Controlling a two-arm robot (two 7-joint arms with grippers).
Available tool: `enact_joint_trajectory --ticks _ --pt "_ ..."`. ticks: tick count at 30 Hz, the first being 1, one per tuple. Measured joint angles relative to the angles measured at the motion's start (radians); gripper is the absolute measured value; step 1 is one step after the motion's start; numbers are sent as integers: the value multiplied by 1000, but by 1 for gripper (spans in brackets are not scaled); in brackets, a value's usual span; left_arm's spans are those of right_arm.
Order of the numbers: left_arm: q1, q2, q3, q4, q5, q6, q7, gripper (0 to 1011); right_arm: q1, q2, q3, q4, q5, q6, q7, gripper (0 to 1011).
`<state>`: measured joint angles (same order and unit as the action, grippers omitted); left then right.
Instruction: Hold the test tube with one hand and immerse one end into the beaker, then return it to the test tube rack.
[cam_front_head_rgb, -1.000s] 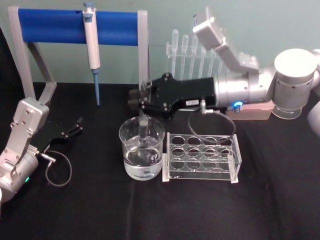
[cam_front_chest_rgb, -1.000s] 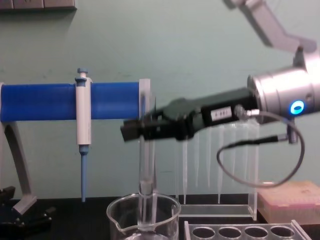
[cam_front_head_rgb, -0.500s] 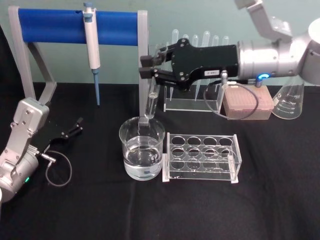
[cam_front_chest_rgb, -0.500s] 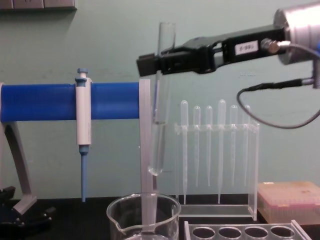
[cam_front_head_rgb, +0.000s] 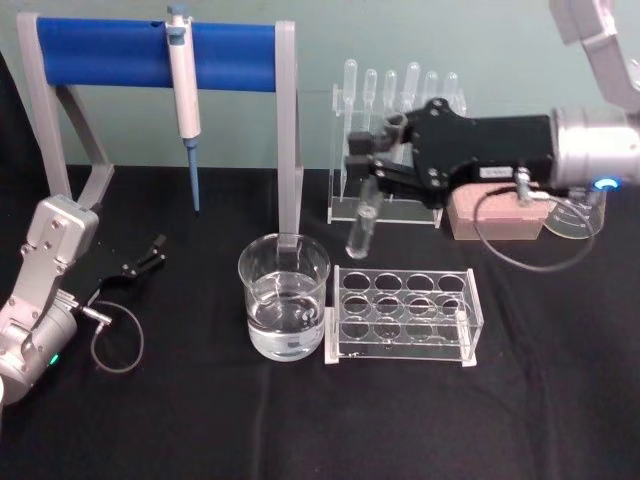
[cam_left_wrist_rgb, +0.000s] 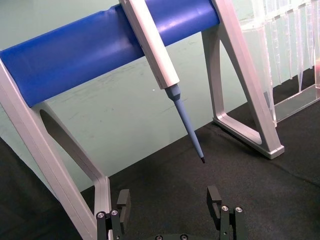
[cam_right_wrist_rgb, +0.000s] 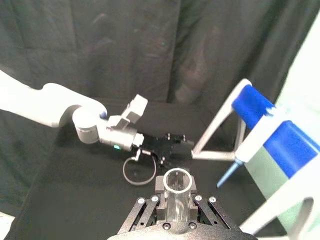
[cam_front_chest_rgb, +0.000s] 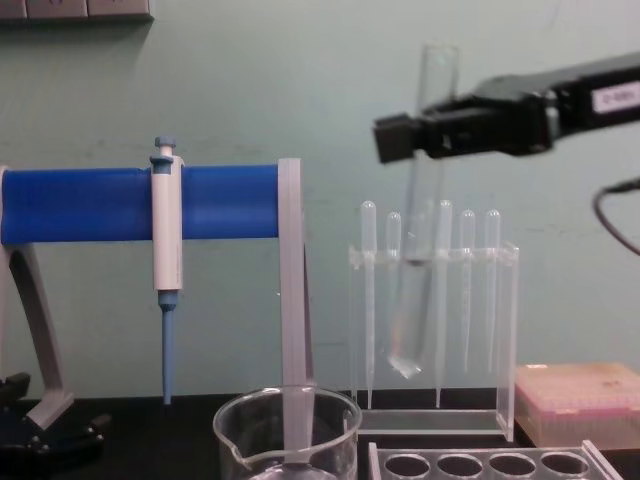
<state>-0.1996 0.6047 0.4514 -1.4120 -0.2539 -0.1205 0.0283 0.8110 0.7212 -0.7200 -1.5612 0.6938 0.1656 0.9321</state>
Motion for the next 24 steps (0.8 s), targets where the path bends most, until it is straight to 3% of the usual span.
enact_joint_trajectory --ticks 11,17,24 --pt "0 0 0 0 0 0 0 1000 -143 93 47 -72 20 -41 -71 226" --pt "0 0 0 0 0 0 0 1000 -211 110 69 -93 -10 -64 -144 226" --pt "0 0 0 0 0 0 0 1000 -270 103 89 -95 -25 -81 -213 226"
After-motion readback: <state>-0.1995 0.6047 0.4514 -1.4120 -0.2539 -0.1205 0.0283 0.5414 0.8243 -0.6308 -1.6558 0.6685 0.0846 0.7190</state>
